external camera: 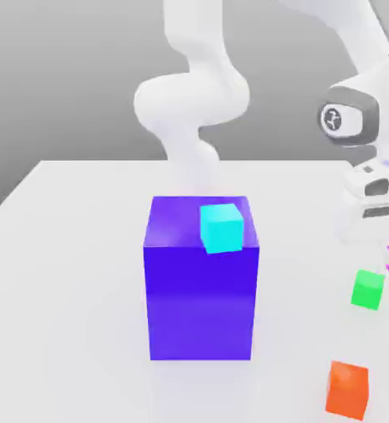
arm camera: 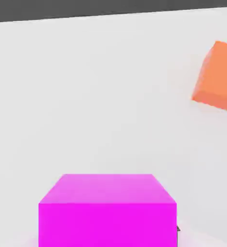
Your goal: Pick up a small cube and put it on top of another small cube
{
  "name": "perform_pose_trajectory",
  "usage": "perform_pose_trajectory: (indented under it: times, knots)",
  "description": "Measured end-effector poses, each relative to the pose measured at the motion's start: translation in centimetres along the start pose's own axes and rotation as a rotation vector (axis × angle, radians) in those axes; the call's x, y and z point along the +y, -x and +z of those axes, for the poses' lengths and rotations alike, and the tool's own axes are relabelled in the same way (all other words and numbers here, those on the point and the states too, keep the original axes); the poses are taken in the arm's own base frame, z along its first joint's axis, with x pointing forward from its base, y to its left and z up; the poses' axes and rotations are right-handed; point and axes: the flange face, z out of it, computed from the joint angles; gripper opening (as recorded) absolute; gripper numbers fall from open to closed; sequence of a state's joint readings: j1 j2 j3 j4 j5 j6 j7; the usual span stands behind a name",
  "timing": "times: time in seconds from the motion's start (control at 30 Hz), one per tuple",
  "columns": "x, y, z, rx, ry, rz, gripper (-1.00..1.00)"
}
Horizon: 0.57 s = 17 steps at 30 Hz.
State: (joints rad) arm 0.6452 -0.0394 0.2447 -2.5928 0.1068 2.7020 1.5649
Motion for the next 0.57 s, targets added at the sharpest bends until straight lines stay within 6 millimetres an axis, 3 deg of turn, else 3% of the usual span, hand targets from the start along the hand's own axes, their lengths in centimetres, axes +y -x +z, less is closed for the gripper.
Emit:
perform_pose_trajectory:
  times: [0.1, 0.13, 0.27, 0.43, 0.47, 0.57]
  knots:
    - [1.1, 6.0, 0.0, -0.011, 0.017, -0.006, -1.00]
    - [1.8, 6.4, 0.4, -0.005, 0.033, 0.020, -1.00]
    - [5.5, 3.6, 3.7, 0.054, 0.125, 0.173, -1.00]
    - [6.7, 3.2, 8.8, 0.063, 0.137, 0.186, -1.00]
    - [6.9, 3.2, 9.5, 0.063, 0.138, 0.185, 1.00]
    - [6.9, 3.2, 9.5, 0.063, 0.138, 0.185, 1.00]
